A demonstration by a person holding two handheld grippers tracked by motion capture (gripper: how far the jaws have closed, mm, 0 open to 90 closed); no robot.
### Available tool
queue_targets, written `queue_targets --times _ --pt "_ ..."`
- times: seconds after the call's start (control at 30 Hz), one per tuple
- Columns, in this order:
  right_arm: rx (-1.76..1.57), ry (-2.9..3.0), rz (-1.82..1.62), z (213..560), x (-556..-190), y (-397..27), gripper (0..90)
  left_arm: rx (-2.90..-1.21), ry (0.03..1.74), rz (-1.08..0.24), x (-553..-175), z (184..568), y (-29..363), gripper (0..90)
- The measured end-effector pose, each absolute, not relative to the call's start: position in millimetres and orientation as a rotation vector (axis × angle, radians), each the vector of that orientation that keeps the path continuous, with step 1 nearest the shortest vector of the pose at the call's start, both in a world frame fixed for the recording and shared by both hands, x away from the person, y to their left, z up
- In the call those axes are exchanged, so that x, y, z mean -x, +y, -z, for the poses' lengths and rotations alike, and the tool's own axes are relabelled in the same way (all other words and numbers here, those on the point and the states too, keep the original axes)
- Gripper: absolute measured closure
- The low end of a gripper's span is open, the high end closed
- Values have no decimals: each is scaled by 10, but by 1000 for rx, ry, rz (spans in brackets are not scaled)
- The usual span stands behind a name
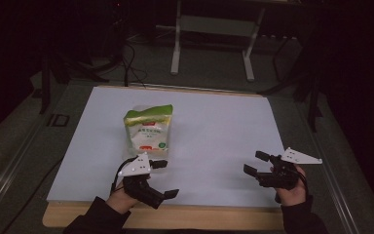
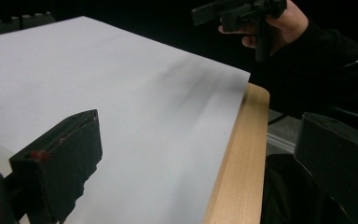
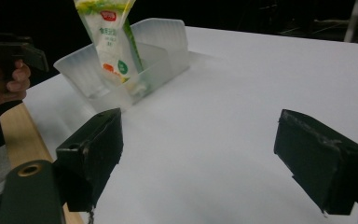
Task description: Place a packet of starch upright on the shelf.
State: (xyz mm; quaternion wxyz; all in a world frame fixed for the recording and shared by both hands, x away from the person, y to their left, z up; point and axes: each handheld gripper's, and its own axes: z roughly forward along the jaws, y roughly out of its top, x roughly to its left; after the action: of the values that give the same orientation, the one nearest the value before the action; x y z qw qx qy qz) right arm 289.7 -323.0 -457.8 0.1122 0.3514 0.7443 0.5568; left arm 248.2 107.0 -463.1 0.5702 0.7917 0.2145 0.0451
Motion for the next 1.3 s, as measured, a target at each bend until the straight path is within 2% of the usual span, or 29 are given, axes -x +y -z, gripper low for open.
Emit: queue_targets --times 0.47,0.9,1.3 --pt "-1003 2236 -1617 4691 -2927 -3090 149 -1891 448 -59 -2456 4778 763 13" --pt "-987 2270 -1595 4784 -2931 -3059 149 -1939 433 -91 -2450 5021 633 13" --pt "-994 2280 -1590 4823 -2930 -3072 149 -1937 387 -51 -2427 5111 589 13"
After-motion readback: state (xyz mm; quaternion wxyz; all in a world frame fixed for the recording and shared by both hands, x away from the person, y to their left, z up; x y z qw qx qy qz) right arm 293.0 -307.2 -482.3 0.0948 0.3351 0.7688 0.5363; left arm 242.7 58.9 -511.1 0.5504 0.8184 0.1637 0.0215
